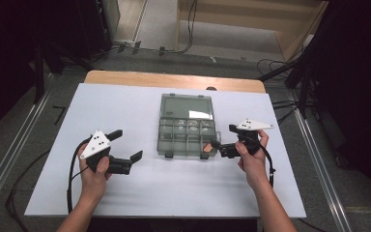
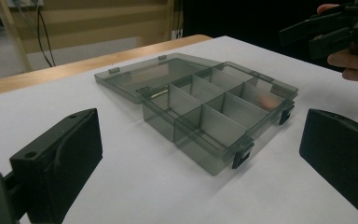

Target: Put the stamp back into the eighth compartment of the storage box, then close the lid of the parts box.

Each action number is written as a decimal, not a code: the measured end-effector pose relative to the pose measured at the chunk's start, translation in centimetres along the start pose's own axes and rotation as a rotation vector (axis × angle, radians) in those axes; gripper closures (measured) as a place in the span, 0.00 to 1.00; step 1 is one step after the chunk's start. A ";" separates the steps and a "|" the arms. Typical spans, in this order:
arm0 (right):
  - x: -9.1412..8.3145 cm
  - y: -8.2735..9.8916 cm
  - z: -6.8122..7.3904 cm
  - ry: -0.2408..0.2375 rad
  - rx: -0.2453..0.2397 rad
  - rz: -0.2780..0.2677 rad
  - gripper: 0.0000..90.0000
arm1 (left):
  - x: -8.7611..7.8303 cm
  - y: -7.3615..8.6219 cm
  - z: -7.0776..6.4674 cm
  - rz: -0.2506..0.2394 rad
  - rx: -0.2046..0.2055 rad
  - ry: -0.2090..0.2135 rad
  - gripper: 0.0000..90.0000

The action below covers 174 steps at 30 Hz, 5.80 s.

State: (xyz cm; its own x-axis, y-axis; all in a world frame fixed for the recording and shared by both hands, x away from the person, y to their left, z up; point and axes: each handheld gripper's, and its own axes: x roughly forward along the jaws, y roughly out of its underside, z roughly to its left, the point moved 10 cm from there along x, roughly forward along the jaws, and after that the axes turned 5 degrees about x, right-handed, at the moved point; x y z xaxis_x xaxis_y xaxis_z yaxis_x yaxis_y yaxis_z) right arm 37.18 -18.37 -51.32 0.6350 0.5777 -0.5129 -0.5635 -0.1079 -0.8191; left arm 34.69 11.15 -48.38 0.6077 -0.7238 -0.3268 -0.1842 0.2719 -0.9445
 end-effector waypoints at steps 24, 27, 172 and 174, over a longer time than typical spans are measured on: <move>0.7 -0.9 -0.5 -0.020 0.031 -0.002 0.00 | 5.0 -3.7 -0.2 -0.027 -0.036 0.072 0.00; 0.8 -1.3 -0.6 -0.020 0.034 -0.006 0.00 | 5.6 -3.8 -0.1 -0.009 -0.034 0.082 0.00; 8.6 -3.4 -8.0 0.079 0.202 -0.018 0.92 | 17.4 -1.4 9.0 0.191 -0.441 -0.058 0.88; 8.6 -3.4 -8.0 0.084 0.189 -0.024 0.92 | 17.4 -1.7 9.2 0.186 -0.428 -0.072 0.86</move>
State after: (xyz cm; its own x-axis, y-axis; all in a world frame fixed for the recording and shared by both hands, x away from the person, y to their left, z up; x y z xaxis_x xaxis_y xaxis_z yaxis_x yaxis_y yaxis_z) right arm 48.78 -19.49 -54.96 0.6865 0.5080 -0.5202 -0.6321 0.0634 -0.7723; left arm 52.70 3.90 -52.20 0.5834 -0.6374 -0.5034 -0.5880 0.0962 -0.8032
